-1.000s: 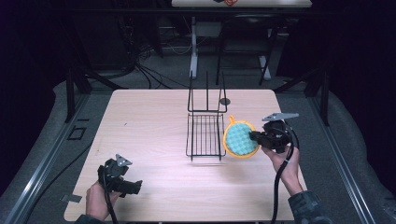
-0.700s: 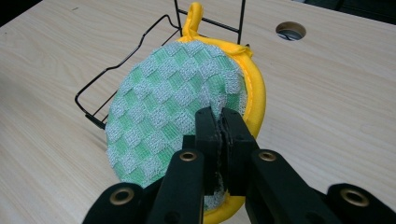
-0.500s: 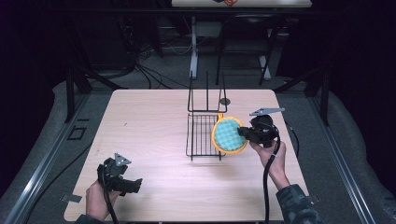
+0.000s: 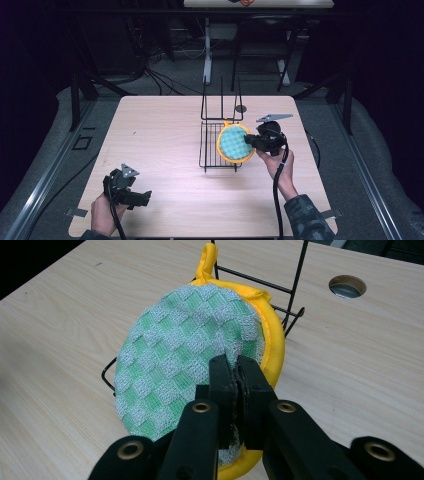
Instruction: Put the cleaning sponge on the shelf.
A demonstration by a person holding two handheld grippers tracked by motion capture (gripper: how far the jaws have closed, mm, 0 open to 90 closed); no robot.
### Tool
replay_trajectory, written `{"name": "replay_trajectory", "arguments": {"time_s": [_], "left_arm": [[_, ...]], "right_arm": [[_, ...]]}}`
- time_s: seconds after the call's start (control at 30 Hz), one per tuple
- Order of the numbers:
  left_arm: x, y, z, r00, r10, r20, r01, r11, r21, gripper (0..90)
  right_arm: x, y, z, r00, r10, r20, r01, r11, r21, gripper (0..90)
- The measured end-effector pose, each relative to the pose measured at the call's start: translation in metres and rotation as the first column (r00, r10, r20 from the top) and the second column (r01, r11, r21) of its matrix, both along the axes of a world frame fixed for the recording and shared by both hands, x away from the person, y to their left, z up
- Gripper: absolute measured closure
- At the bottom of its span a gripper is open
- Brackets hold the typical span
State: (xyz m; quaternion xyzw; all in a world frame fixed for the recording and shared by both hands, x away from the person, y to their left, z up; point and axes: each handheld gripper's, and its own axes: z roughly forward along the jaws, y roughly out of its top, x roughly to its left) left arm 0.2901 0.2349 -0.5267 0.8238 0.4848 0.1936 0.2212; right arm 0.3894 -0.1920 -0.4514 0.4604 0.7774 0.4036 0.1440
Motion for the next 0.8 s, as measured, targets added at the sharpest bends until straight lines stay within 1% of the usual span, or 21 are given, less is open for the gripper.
{"name": "replay_trajectory", "arguments": {"time_s": [0.03, 0.27, 0.33, 0.43, 0.47, 0.5, 0.63, 0.7, 0.73, 0.77, 0.8], "left_arm": [[0.0, -0.001, 0.0, 1.0, -0.002, 0.001, 0.002, 1.0, 0.001, 0.4], [0.0, -0.003, -0.001, 1.0, -0.009, -0.002, 0.009, 1.0, 0.002, 0.4], [0.0, -0.003, -0.001, 1.0, -0.01, -0.002, 0.01, 1.0, 0.003, 0.5], [0.0, -0.003, 0.0, 1.0, -0.01, 0.0, 0.01, 0.9999, 0.008, 0.5], [0.0, -0.003, 0.0, 0.9999, -0.011, 0.0, 0.011, 0.9999, 0.01, 0.5], [0.0, -0.002, 0.0, 0.9999, -0.012, 0.001, 0.012, 0.9999, 0.008, 0.5], [0.0, -0.002, 0.0, 1.0, -0.009, 0.0, 0.009, 0.9999, 0.011, 0.5], [-0.001, -0.002, 0.0, 1.0, -0.009, 0.001, 0.009, 0.9999, 0.011, 0.5], [-0.001, -0.003, 0.0, 1.0, -0.009, 0.001, 0.009, 0.9999, 0.012, 0.5], [-0.001, -0.003, 0.0, 0.9999, -0.011, 0.001, 0.011, 0.9999, 0.012, 0.5], [-0.001, -0.003, 0.0, 0.9999, -0.011, 0.001, 0.011, 0.9999, 0.012, 0.5]], "right_arm": [[0.001, 0.002, -0.001, 1.0, -0.005, -0.005, 0.005, 1.0, 0.011, 87.1], [0.007, 0.012, -0.007, 0.9994, -0.014, -0.031, 0.015, 0.999, 0.03, 87.1], [0.009, 0.015, -0.009, 0.9996, -0.009, -0.026, 0.009, 1.0, 0.029, 87.1], [0.011, 0.018, -0.012, 0.9993, -0.016, -0.035, 0.017, 0.999, 0.042, 87.0], [0.011, 0.019, -0.013, 0.9989, -0.023, -0.04, 0.025, 0.998, 0.057, 87.0], [0.012, 0.019, -0.014, 0.9986, -0.024, -0.048, 0.027, 0.998, 0.06, 87.1], [0.015, 0.023, -0.018, 0.9981, -0.037, -0.049, 0.04, 0.997, 0.067, 87.0], [0.016, 0.024, -0.023, 0.9974, -0.047, -0.054, 0.052, 0.995, 0.084, 87.0], [0.016, 0.025, -0.025, 0.9965, -0.053, -0.065, 0.058, 0.995, 0.085, 87.0], [0.017, 0.025, -0.033, 0.9959, -0.06, -0.068, 0.066, 0.994, 0.082, 87.0], [0.017, 0.025, -0.033, 0.9959, -0.06, -0.068, 0.066, 0.994, 0.082, 87.0]]}}
